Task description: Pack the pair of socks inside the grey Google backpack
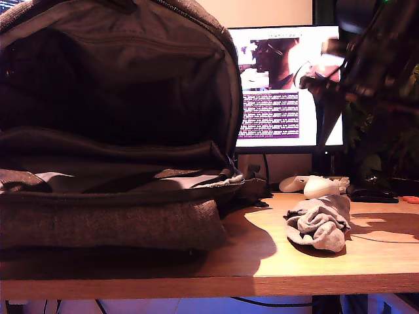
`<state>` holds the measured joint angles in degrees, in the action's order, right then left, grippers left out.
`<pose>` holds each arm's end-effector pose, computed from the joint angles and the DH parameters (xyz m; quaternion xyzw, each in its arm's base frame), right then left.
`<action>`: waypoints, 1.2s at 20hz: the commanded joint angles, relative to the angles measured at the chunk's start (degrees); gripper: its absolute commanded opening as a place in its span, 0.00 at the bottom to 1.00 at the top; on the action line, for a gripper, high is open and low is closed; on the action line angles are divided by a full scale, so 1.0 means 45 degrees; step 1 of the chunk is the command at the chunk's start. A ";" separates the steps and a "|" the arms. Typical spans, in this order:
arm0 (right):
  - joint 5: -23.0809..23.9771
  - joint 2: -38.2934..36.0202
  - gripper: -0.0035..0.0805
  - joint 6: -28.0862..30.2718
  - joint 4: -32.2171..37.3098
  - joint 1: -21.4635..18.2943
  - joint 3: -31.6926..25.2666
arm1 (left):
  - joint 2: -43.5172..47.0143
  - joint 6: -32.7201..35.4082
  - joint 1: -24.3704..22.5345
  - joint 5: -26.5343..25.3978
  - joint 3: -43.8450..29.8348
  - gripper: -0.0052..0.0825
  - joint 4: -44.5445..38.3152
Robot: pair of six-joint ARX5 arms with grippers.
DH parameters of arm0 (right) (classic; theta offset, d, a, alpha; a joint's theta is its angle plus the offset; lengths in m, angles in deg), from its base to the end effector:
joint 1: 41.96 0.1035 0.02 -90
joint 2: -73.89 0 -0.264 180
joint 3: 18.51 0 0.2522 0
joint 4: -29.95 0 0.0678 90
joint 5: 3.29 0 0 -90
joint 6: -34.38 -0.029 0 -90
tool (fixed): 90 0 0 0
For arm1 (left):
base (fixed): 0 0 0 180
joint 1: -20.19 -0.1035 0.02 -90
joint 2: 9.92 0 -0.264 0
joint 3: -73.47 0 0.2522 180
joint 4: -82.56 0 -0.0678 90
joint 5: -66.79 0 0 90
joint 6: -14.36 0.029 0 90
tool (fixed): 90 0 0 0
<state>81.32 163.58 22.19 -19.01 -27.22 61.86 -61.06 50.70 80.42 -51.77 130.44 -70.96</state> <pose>0.3071 0.0836 0.2444 0.0518 0.4988 0.1003 0.8593 0.1076 -0.1602 0.3018 0.4143 0.0380 -0.2950 0.8602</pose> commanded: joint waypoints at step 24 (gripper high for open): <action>-0.0724 0.3298 0.68 0.0029 0.0617 0.0058 0.0379 | 0.0029 -0.0408 -0.0049 0.0248 0.0384 0.04 -0.0136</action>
<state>78.48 176.89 22.02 -15.78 -27.24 63.34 -61.06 49.24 80.42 -50.68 130.44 -70.29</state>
